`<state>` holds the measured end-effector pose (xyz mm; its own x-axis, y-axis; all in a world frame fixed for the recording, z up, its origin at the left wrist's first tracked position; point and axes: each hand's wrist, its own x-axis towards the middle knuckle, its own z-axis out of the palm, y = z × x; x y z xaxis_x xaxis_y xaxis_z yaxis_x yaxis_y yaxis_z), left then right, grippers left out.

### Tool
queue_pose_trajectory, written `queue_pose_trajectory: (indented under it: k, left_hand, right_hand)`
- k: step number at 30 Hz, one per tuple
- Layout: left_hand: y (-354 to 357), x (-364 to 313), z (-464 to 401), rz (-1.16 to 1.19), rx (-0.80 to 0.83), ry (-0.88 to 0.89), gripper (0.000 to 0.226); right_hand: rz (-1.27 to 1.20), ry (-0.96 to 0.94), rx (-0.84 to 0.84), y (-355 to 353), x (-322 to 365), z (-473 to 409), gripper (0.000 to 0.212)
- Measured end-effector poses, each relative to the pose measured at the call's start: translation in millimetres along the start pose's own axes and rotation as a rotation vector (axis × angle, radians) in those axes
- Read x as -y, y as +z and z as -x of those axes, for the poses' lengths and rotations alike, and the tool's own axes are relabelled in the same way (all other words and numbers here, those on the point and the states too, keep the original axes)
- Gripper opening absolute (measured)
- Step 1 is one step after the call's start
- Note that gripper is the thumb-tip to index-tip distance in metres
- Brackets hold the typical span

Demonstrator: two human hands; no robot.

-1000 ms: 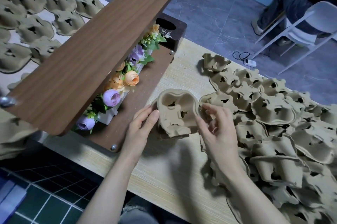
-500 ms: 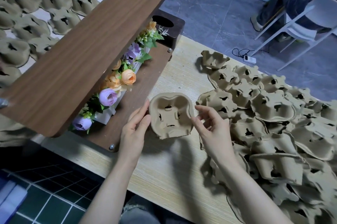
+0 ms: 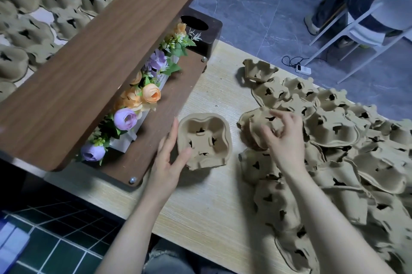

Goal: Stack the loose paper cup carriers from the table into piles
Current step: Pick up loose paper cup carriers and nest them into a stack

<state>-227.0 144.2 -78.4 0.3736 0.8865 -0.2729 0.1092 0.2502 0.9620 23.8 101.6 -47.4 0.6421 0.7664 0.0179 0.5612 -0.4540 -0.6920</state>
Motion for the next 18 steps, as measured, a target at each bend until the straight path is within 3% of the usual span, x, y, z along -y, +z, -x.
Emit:
queue_pose_trajectory:
  k: [5,9,18]
  left_hand:
    - [-5.2,1.2,-1.7,0.001,0.021,-0.012,0.064]
    - [-6.2,0.1,-2.7,-0.004,0.033,-0.014,0.064]
    - [-11.0,0.1,-5.9,0.004,0.053,-0.014,0.064]
  right_hand:
    - [0.14,0.121,0.104,-8.4,-27.9,-37.8,0.041]
    - [0.077,0.229,0.149,-7.4,-30.6,-50.0,0.039]
    - [0.095,0.197,0.169,-17.1,-19.6,-43.2,0.043]
